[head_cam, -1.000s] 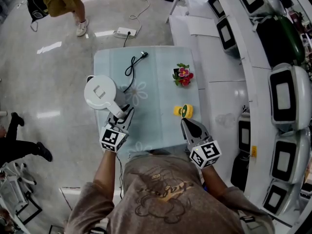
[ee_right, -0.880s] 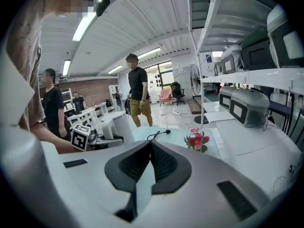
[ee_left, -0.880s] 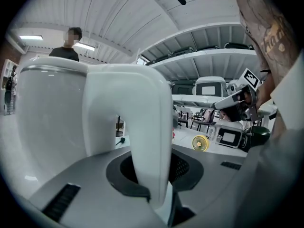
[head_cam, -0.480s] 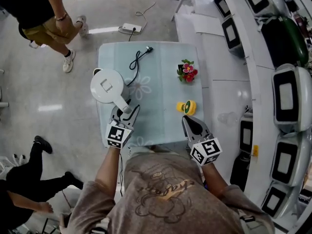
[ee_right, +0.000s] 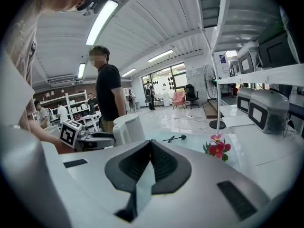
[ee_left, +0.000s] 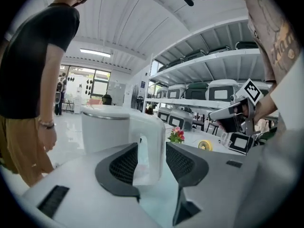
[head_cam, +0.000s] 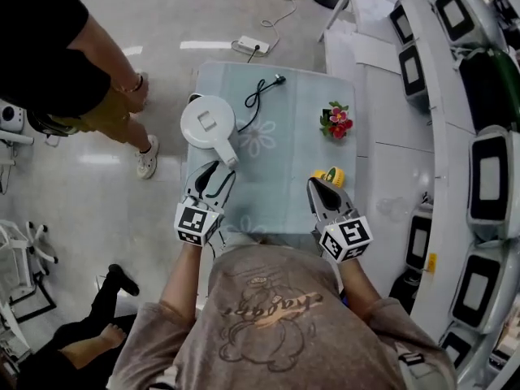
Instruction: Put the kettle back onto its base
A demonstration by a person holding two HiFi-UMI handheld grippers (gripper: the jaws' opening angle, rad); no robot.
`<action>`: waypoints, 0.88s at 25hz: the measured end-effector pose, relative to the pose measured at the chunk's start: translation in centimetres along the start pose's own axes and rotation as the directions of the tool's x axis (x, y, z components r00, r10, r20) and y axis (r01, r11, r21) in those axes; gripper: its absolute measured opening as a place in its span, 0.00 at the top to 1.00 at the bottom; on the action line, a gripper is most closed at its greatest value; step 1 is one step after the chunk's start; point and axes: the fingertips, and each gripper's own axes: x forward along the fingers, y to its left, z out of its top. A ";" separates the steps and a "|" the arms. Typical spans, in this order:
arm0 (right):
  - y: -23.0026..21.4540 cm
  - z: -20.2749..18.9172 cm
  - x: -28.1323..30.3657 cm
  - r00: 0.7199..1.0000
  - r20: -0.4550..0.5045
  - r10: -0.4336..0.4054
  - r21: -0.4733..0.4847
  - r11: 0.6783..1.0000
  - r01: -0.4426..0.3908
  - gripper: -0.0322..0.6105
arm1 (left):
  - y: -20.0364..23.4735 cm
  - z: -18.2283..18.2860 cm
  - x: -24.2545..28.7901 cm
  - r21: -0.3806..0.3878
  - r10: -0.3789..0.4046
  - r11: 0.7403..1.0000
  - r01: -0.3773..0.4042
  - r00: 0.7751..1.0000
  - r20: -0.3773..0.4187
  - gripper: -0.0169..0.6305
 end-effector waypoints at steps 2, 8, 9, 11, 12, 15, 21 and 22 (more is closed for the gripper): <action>0.3 0.9 0.5 1.000 0.023 0.017 -0.010 1.000 -0.016 0.95 | 0.3 1.2 -1.1 -0.022 0.022 1.000 -0.022 1.000 0.009 0.68; 0.8 3.4 1.1 0.995 0.085 0.047 -0.026 0.999 -0.045 0.95 | 0.7 5.9 -4.1 -0.095 0.083 0.993 -0.076 0.994 0.070 0.68; 0.9 3.8 1.1 0.994 0.093 0.049 -0.029 0.999 -0.046 0.95 | 0.8 6.7 -4.5 -0.107 0.094 0.991 -0.085 0.992 0.082 0.68; 1.0 4.6 0.9 0.992 0.113 0.049 -0.037 0.998 -0.045 0.95 | 1.0 8.0 -5.3 -0.118 0.114 0.988 -0.102 0.988 0.104 0.68; 1.0 4.9 0.8 0.991 0.123 0.047 -0.040 0.998 -0.042 0.95 | 0.9 8.8 -5.6 -0.124 0.123 0.986 -0.109 0.986 0.110 0.68; 1.1 6.1 0.6 0.987 0.153 0.043 -0.048 0.998 -0.036 0.95 | 0.7 10.9 -6.3 -0.130 0.150 0.983 -0.133 0.980 0.131 0.68; 1.8 7.7 0.1 0.981 0.189 0.045 -0.063 0.997 -0.034 0.95 | -0.6 12.8 -8.1 -0.112 0.144 0.986 -0.125 0.974 0.174 0.68; 1.8 7.9 0.0 0.980 0.192 0.047 -0.066 0.997 -0.035 0.95 | -0.7 13.0 -8.4 -0.113 0.154 0.984 -0.135 0.972 0.175 0.69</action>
